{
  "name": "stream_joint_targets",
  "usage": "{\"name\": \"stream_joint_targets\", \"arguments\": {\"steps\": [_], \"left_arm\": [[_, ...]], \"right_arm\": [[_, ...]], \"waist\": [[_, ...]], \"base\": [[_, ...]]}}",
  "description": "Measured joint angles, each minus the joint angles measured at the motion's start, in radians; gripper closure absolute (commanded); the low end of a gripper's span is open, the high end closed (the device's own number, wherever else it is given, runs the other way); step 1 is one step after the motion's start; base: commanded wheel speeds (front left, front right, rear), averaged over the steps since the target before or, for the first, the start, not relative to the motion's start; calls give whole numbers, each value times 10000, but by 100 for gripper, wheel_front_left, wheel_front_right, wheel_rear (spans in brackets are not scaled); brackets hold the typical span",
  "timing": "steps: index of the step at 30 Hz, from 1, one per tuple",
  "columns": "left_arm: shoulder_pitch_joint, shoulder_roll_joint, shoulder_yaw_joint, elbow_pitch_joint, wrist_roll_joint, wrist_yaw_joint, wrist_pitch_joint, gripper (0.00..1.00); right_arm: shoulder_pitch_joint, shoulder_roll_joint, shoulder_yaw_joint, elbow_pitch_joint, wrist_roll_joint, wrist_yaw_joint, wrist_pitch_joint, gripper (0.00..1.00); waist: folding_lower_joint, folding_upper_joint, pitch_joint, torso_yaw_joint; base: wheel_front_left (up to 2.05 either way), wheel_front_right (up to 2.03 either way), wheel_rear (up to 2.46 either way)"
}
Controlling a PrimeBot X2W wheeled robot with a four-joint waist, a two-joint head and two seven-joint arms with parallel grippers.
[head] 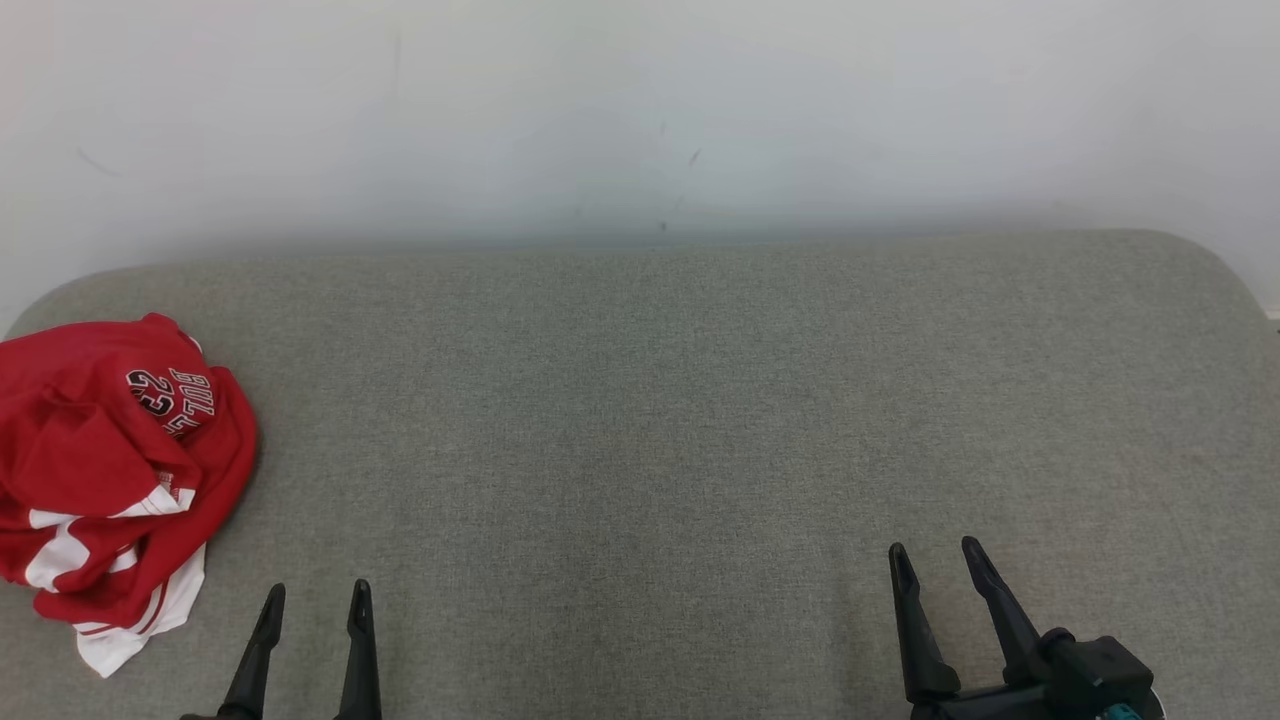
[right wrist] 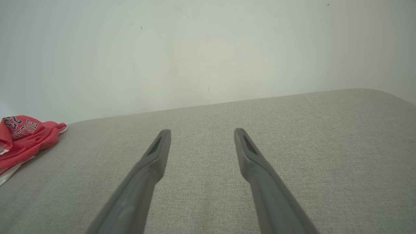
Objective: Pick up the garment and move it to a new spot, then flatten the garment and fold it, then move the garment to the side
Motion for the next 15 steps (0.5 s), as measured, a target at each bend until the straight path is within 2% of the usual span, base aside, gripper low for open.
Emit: {"name": "stream_joint_targets", "arguments": {"steps": [15], "left_arm": [[58, -2, -157, 46, -291, -19, 0, 0]], "right_arm": [[3, 0, -10, 71, 176, 0, -2, 0]], "waist": [[0, 0, -42, 67]], "base": [[0, 0, 0]]}}
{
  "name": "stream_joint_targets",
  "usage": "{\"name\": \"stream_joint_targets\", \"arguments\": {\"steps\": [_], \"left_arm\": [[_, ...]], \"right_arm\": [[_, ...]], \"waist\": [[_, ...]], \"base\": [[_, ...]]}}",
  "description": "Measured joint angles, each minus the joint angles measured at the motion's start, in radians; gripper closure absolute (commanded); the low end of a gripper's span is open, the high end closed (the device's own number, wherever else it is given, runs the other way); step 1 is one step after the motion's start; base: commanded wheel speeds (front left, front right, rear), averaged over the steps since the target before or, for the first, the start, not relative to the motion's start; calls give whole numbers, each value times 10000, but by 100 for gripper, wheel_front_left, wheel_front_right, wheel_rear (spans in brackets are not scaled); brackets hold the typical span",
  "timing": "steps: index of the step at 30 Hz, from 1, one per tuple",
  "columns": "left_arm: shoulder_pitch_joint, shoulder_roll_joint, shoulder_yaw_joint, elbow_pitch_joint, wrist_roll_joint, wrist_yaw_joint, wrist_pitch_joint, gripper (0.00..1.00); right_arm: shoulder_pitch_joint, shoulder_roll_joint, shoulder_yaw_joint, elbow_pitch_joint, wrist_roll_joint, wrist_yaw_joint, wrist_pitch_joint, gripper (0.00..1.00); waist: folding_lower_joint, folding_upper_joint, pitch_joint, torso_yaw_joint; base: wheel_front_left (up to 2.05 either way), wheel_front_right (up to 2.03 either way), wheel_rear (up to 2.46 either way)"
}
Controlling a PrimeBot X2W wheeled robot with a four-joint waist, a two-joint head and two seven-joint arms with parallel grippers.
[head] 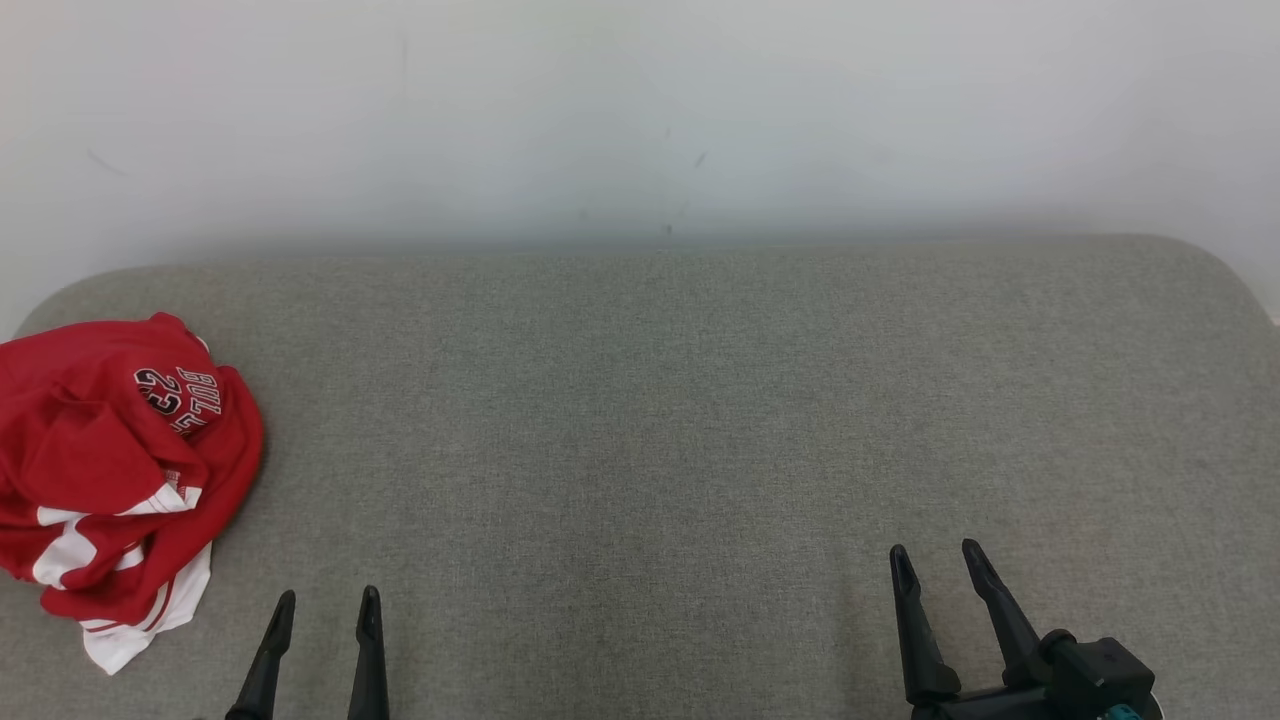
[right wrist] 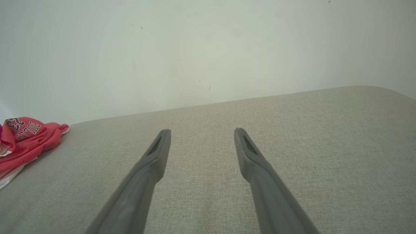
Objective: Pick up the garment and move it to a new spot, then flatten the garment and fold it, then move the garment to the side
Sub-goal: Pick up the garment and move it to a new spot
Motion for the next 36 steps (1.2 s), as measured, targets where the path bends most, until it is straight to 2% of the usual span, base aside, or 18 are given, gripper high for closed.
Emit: {"name": "stream_joint_targets", "arguments": {"steps": [10, 16, 31, 36], "left_arm": [[56, -2, -52, 2, -46, 0, 0, 0], [45, -4, 27, 140, -102, 0, 0, 0], [-80, -4, 533, 391, -140, 6, -2, 0], [-71, -4, 612, 385, -90, 173, -2, 0]], "right_arm": [[25, 0, -4, -6, 4, 0, 0, 0], [91, -4, -59, 0, 15, 0, 2, 0], [137, -2, -61, 58, 12, 0, 2, 0], [139, -2, -36, 82, -8, 0, 0, 0]], "waist": [[0, 0, -12, 99], [0, 0, -3, 394], [0, -1, 62, 2083], [0, -1, 77, 2734]], "base": [[0, 0, 0], [0, 0, 0], [0, 0, 0], [0, 0, 0]]}}
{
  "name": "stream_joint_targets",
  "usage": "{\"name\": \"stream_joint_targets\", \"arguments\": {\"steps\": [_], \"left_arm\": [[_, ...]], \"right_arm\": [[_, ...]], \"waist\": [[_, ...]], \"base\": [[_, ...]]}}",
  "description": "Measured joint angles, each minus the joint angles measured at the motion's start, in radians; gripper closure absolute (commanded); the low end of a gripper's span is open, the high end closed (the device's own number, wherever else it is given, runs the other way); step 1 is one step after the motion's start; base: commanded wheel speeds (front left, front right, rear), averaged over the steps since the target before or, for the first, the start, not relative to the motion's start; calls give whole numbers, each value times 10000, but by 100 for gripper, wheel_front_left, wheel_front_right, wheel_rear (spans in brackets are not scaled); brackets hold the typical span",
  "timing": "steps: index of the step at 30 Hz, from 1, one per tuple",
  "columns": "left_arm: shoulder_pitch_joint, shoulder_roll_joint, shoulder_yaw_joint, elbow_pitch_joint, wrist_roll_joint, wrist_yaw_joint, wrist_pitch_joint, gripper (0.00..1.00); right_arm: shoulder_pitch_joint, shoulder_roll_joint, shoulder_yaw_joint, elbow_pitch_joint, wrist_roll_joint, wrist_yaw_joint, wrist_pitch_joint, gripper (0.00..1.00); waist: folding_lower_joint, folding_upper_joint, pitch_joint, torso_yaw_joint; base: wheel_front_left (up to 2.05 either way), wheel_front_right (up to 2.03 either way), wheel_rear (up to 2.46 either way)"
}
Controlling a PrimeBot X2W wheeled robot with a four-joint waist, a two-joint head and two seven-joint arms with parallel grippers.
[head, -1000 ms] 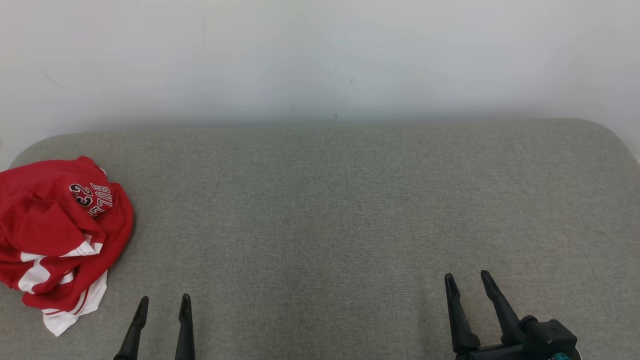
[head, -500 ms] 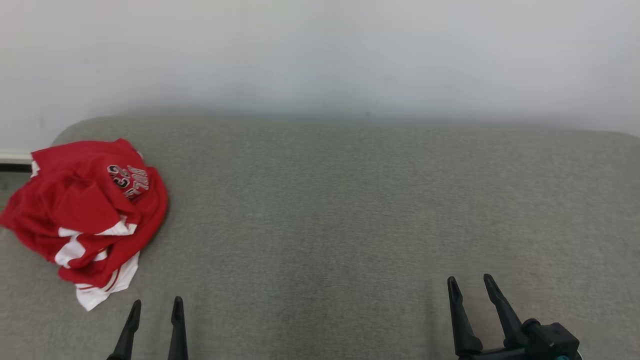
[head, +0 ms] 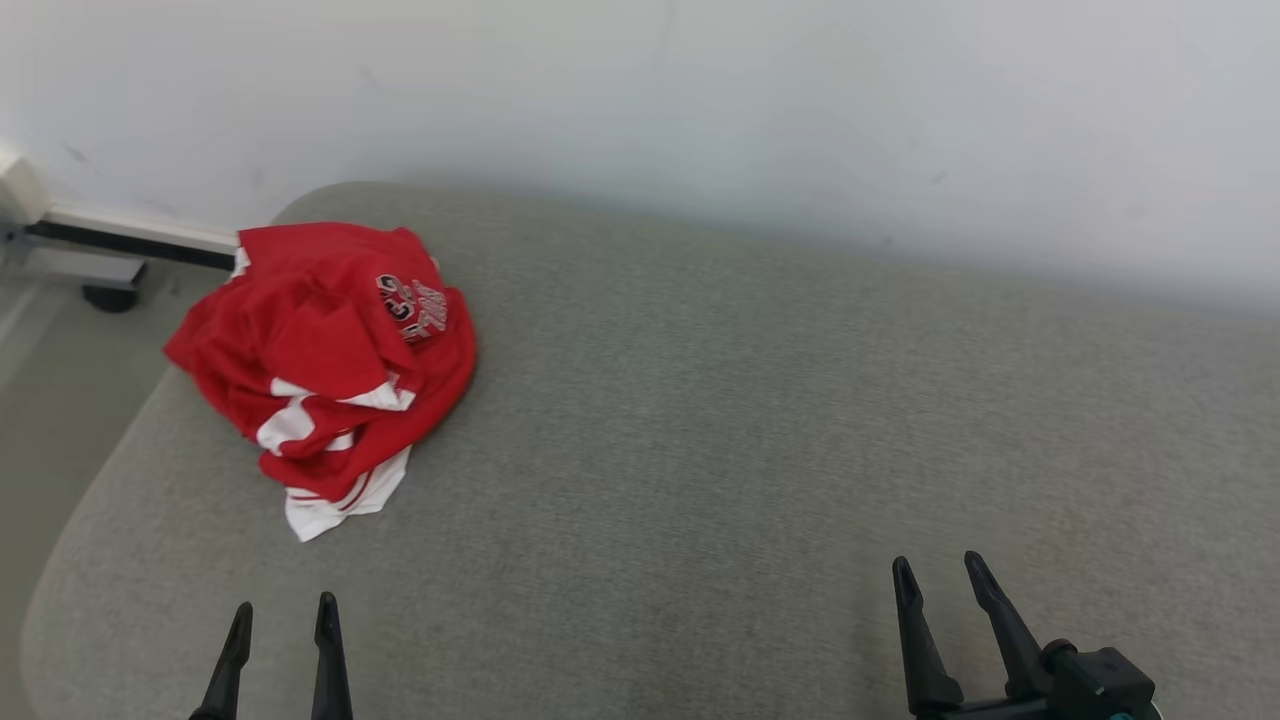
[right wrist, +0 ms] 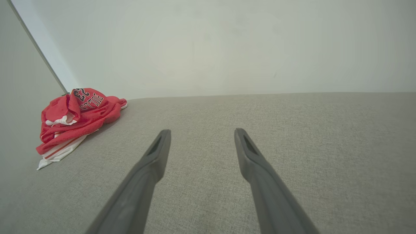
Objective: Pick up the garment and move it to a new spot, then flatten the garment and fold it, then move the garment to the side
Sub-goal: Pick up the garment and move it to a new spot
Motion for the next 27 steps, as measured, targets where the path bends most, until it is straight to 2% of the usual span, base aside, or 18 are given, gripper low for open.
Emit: {"name": "stream_joint_targets", "arguments": {"steps": [7, 16, 20, 27], "left_arm": [[48, 0, -23, -4, 4, 173, 2, 0], [165, 0, 33, -2, -40, 268, 2, 0], [201, 0, 180, 38, -36, 307, 2, 0], [220, 0, 401, 75, 10, 324, 2, 0]], "right_arm": [[4, 0, 40, 71, -52, 0, 2, 0], [15, 0, 130, 140, -100, 0, 0, 0], [15, 0, 211, 169, -100, 0, 0, 0], [88, 0, 341, 201, -77, 0, 0, 0]], "waist": [[0, 0, -17, 843], [0, 0, -115, 1604], [0, 0, -223, 1816], [0, 0, -343, 1801]], "base": [[0, 0, 0], [0, 0, 0], [0, 0, 0], [0, 0, 0]]}}
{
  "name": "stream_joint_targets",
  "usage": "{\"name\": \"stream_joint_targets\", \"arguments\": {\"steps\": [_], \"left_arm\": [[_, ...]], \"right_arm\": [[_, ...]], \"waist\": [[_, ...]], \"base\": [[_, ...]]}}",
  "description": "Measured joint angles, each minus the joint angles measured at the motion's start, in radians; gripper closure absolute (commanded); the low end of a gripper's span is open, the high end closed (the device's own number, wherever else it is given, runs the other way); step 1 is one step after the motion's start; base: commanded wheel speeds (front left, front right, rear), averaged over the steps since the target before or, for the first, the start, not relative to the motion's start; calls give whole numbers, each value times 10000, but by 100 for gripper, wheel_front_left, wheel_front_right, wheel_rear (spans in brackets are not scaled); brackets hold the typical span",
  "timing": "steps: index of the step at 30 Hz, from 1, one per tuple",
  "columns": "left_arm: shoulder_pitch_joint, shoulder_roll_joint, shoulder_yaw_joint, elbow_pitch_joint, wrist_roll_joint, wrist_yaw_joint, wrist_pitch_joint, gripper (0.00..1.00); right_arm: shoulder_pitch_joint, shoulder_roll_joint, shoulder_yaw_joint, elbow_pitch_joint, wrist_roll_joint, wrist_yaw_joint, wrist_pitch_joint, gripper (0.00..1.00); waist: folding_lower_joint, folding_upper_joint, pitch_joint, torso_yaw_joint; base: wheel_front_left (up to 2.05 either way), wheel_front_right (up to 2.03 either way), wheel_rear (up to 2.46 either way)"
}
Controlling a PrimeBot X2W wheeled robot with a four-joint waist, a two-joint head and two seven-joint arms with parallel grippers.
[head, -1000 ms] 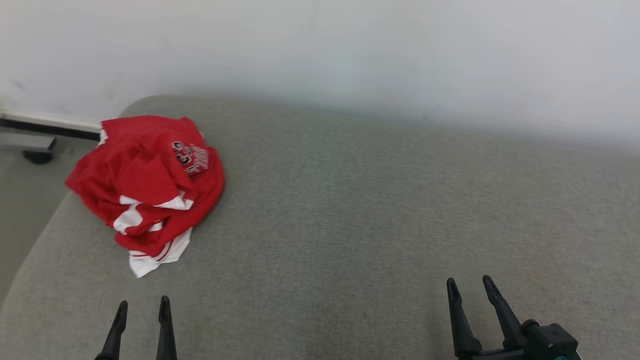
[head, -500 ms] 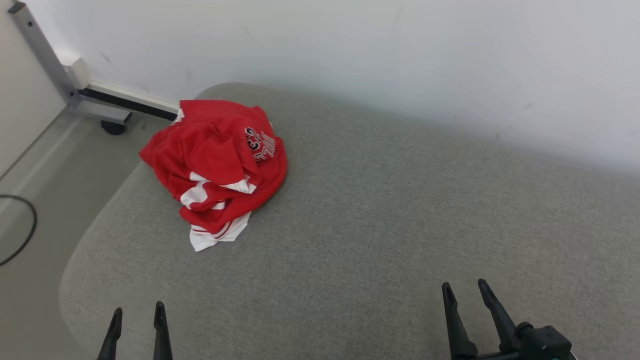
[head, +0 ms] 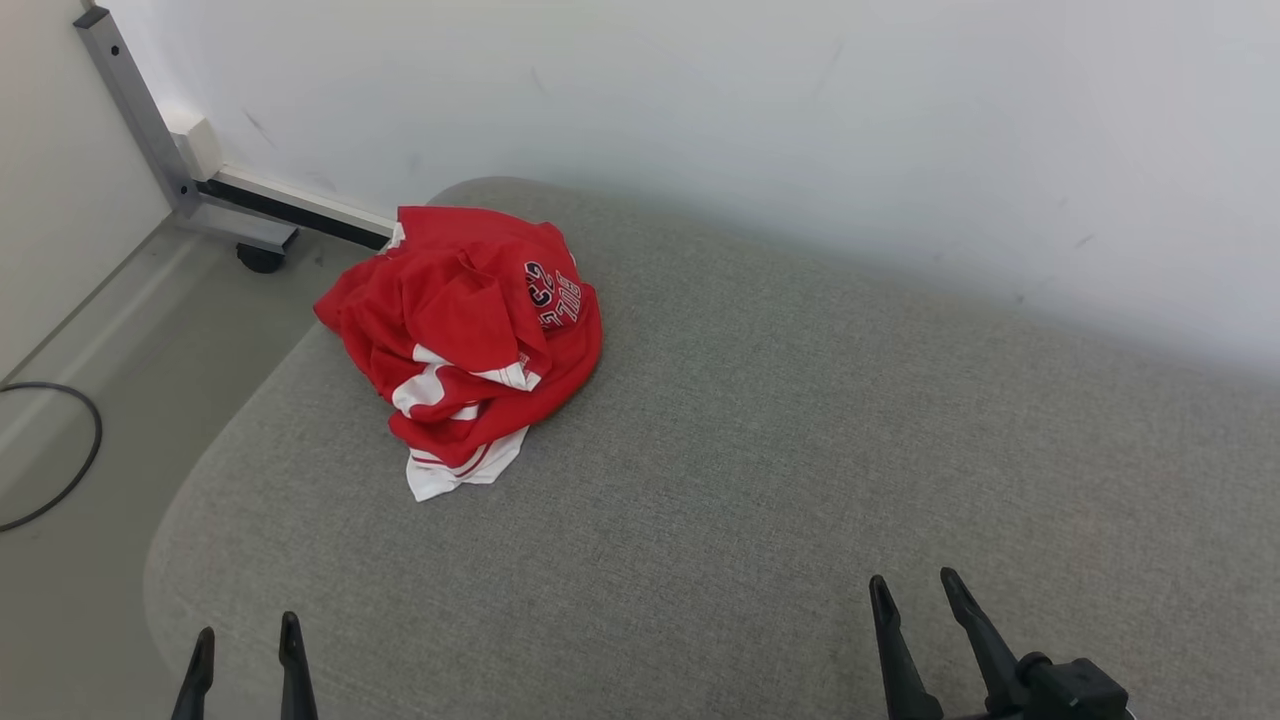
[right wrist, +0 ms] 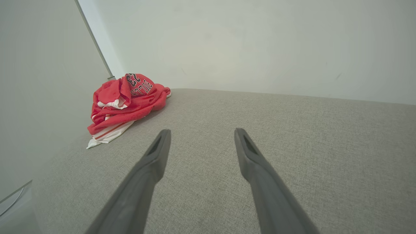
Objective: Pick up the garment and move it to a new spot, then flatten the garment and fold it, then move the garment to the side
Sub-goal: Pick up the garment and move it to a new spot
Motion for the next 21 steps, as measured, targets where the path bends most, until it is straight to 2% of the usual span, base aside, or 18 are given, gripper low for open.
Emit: {"name": "stream_joint_targets", "arguments": {"steps": [7, 15, 21], "left_arm": [[-349, 2, 207, 163, -182, 25, -2, 0], [-2454, 56, 792, 867, -98, -318, 0, 0], [-4288, 729, 1434, 1712, -598, -430, -2, 0]], "right_arm": [[-124, 2, 77, 12, -12, 0, 0, 0], [-755, 2, 56, -98, -196, 0, 2, 0], [-1233, 2, 65, -219, -105, 0, 4, 0]], "waist": [[0, 0, 107, -235], [1, 0, 647, -818], [1, 0, 1147, -1595]], "base": [[0, 0, 0], [0, 0, 0], [0, 0, 0]]}}
